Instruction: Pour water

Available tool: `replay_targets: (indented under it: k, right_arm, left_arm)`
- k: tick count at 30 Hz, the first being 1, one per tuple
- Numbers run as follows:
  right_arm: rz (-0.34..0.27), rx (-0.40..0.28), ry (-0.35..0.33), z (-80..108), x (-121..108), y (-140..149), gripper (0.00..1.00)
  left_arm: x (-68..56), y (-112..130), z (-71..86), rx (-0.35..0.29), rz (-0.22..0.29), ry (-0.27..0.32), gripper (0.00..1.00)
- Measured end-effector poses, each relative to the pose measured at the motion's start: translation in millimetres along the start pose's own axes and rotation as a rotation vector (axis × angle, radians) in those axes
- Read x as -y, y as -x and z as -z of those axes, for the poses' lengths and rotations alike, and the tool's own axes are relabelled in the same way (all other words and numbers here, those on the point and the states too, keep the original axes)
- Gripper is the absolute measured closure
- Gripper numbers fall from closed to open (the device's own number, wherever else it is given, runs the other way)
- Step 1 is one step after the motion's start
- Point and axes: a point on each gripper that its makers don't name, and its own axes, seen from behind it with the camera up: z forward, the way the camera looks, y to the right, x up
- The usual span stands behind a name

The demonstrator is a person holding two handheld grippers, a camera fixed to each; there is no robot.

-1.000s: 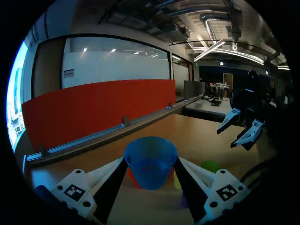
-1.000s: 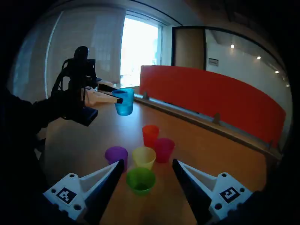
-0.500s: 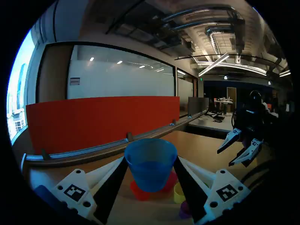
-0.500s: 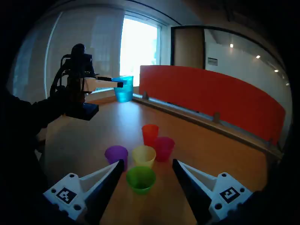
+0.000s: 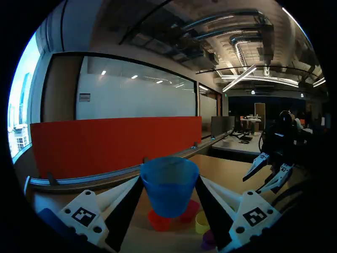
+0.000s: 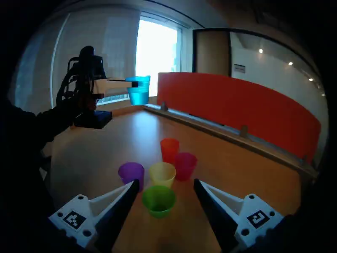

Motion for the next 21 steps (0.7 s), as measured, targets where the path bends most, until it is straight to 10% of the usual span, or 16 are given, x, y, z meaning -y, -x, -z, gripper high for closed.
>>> replay_targets:
  k: [21]
  right_arm:
    - [-0.024, 0.093, -0.033, -26.0, 12.2, 63.6, 0.00]
  left_arm:
    - [-2.8, 0.6, 1.3, 0.025, -0.029, 0.004, 0.15]
